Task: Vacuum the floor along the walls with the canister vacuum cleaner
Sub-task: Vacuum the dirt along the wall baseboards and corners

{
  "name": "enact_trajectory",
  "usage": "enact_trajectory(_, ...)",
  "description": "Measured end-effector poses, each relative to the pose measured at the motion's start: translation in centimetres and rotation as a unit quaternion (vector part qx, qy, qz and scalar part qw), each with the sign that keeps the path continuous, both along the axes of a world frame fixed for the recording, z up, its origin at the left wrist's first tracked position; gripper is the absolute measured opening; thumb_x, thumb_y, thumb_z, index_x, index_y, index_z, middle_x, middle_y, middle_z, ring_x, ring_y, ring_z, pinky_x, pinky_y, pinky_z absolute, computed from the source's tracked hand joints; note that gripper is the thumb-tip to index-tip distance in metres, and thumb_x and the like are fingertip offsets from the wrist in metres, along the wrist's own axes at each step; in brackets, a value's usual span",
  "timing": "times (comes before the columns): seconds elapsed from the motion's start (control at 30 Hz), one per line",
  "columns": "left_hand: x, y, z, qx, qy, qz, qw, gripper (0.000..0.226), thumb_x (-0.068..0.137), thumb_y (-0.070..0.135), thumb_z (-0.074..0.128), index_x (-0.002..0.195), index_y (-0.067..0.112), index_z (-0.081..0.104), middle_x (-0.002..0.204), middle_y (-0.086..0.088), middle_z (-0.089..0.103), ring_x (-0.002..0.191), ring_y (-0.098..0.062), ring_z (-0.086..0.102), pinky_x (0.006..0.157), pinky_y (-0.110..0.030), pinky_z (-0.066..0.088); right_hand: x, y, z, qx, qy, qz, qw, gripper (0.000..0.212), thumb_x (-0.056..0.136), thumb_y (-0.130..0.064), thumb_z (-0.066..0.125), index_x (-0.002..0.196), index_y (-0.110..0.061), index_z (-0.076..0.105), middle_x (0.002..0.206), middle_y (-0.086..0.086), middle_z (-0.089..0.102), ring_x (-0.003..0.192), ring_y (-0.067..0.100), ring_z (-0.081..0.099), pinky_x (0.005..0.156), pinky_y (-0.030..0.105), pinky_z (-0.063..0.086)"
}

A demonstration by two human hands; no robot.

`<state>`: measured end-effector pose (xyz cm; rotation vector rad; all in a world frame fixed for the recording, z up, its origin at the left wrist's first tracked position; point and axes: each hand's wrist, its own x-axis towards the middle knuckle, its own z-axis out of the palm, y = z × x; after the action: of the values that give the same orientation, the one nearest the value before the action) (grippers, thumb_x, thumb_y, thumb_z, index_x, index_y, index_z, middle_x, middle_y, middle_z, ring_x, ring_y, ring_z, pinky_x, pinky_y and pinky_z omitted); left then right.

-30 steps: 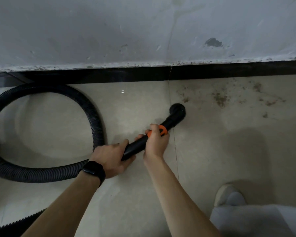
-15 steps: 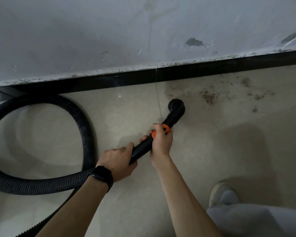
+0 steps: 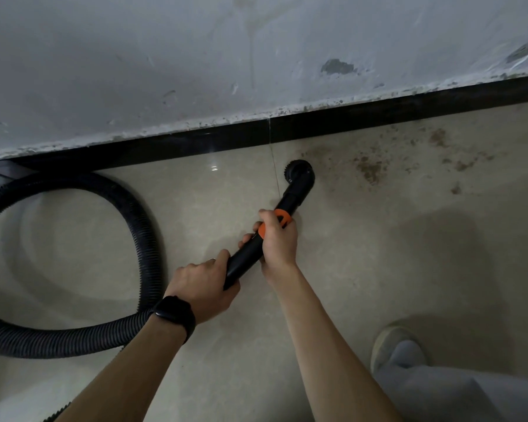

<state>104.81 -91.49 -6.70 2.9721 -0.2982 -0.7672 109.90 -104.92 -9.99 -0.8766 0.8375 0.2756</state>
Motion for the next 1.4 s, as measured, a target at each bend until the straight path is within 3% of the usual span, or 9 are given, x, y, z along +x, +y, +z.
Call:
enact_trajectory(0.17,0.6,0.0,-0.1,0.009,0.001,0.005,1.0,0.028,0.093,0.052,0.043,0.099,0.027,0.033,0.074,0.007,0.048,0.069,-0.023,0.062,0.063,-0.032,0.048,0.9,0.1,0.0,0.001,-0.004,0.013,1.0,0.045,0.093,-0.015,0.067,0.129,0.003,0.049,0.072,0.006,0.054,0.048,0.025,0.058,0.062,0.042,0.056)
enact_trajectory(0.3,1.6,-0.5,-0.3,0.022,0.0,0.005,1.0,0.028,0.093,0.052,0.043,0.097,0.028,0.029,0.074,0.007,0.049,0.062,-0.021,0.05,0.06,-0.031,0.041,1.9,-0.4,-0.2,-0.008,-0.006,0.025,1.0,0.047,0.093,-0.017,0.067,0.131,0.003,0.048,0.075,0.006,0.054,0.05,0.024,0.06,0.062,0.041,0.057)
enact_trajectory(0.67,4.4,-3.3,-0.6,0.022,0.015,0.011,1.0,0.03,0.094,0.049,0.045,0.108,0.023,0.038,0.071,0.009,0.045,0.062,-0.02,0.051,0.061,-0.03,0.042,4.8,-2.4,-0.9,-0.049,-0.008,0.011,0.999,0.044,0.093,-0.014,0.067,0.129,0.005,0.05,0.072,0.005,0.054,0.045,0.024,0.057,0.055,0.038,0.056)
enact_trajectory(0.83,5.0,-3.3,-0.8,0.014,0.009,0.018,1.0,0.03,0.095,0.048,0.045,0.109,0.022,0.038,0.073,0.009,0.045,0.062,-0.02,0.052,0.061,-0.03,0.044,5.8,-2.4,-0.9,-0.029,-0.028,0.028,0.999,0.024,0.093,-0.014,0.068,0.112,-0.006,0.054,0.068,0.004,0.054,0.045,0.023,0.056,0.054,0.038,0.056)
enact_trajectory(1.1,4.5,0.5,-0.4,0.009,-0.015,0.051,0.999,0.028,0.094,0.048,0.046,0.101,0.024,0.034,0.077,0.007,0.051,0.064,-0.022,0.052,0.06,-0.032,0.042,5.6,1.4,-0.5,-0.013,-0.034,0.045,0.998,0.016,0.092,-0.014,0.067,0.102,-0.008,0.056,0.067,0.003,0.056,0.048,0.023,0.059,0.063,0.043,0.057)
enact_trajectory(1.27,2.6,4.1,-0.1,0.013,-0.028,0.107,0.994,0.028,0.092,0.048,0.048,0.097,0.024,0.036,0.071,0.008,0.049,0.064,-0.023,0.055,0.058,-0.031,0.043,4.9,5.7,-0.4,-0.006,-0.017,0.087,0.996,0.044,0.091,-0.015,0.069,0.128,0.002,0.051,0.068,0.003,0.059,0.048,0.025,0.061,0.06,0.043,0.059)
enact_trajectory(1.4,0.7,6.8,0.2,0.026,-0.016,0.138,0.99,0.028,0.092,0.05,0.048,0.099,0.026,0.037,0.067,0.011,0.043,0.063,-0.019,0.051,0.059,-0.03,0.042,3.9,8.9,0.4,-0.004,-0.008,0.14,0.99,0.044,0.094,-0.016,0.068,0.132,-0.005,0.047,0.078,0.007,0.06,0.05,0.024,0.062,0.066,0.048,0.061)
